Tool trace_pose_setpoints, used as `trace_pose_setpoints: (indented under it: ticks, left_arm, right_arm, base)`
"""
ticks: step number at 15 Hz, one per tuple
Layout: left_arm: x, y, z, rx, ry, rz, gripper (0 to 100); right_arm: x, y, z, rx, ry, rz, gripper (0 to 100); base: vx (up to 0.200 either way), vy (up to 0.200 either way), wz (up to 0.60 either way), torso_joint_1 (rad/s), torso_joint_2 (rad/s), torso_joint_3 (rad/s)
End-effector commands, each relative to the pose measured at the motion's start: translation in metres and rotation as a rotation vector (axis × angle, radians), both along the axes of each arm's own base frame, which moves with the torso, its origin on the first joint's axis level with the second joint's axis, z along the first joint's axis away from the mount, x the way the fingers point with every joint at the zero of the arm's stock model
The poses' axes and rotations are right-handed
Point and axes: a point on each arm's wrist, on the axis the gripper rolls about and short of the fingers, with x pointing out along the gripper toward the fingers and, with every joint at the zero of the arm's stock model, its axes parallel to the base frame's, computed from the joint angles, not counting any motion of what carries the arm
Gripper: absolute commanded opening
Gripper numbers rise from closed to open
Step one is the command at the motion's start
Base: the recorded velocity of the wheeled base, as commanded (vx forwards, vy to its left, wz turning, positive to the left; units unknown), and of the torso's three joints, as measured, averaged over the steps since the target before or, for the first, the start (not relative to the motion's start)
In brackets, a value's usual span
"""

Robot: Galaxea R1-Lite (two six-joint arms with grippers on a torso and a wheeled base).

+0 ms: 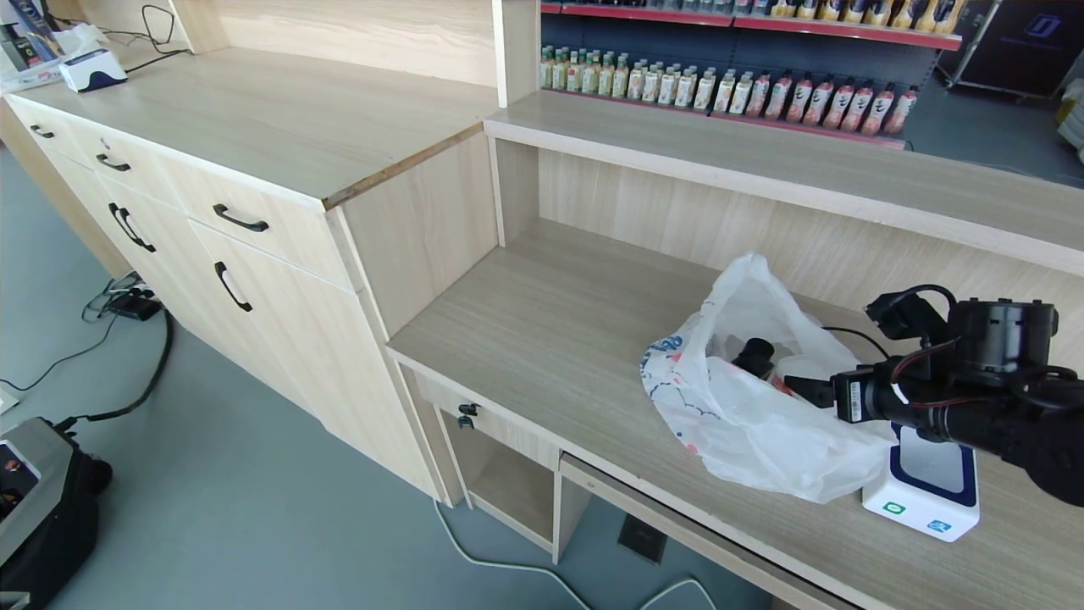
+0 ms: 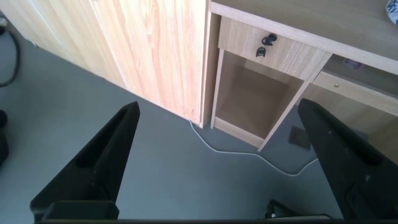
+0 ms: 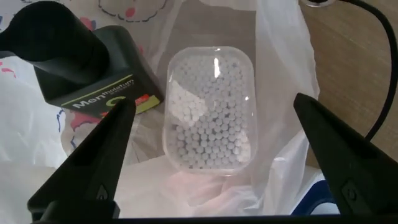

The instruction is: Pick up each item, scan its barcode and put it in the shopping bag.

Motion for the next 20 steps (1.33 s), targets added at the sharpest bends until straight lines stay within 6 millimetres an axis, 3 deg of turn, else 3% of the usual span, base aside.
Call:
trace_pose_setpoints:
  ticks: [1,3,5,8,15,18,20]
  left_arm:
    - [0.0,0.0,0.0,0.0,0.0,0.0,100]
    - [0.0,0.0,0.0,0.0,0.0,0.0,100]
    - [0.0,0.0,0.0,0.0,0.0,0.0,100]
    - [0.0,0.0,0.0,0.0,0.0,0.0,100]
    - [0.0,0.0,0.0,0.0,0.0,0.0,100]
    - [0.0,0.0,0.0,0.0,0.0,0.0,100]
    - [0.0,0.0,0.0,0.0,0.0,0.0,100]
  right_arm:
    - [-0.002,0.0,0.021,-0.019,-0.094,0.009,100]
    - [-0.01,0.001,0.057,-0.097,-0.261,0.032,100]
    - [-0.03,0.001,0.093,-0.15,-0.413,0.038,100]
    - [-0.054,-0.009,0.119,-0.184,-0.509,0.012,100]
    - [-0.064,-0.032,0.132,-0.227,-0.521,-0.086,100]
    - [-0.077,-0.044,0.123,-0.21,-0.285,-0.277,100]
    - [-0.098,-0.043,0.12,-0.143,-0.163,-0.452,100]
  base:
    - [0.0,0.0,0.0,0.0,0.0,0.0]
    - [0.0,0.0,0.0,0.0,0.0,0.0]
    - [0.0,0.0,0.0,0.0,0.0,0.0]
    - [0.0,0.0,-0.2,0.001,0.0,-0.001]
    - [0.0,0.0,-0.6,0.003,0.0,0.003]
    - [0.0,0.0,-0.6,-0.075,0.17,0.108]
    - [0.0,0.0,-0.6,-0.049,0.13,0.078]
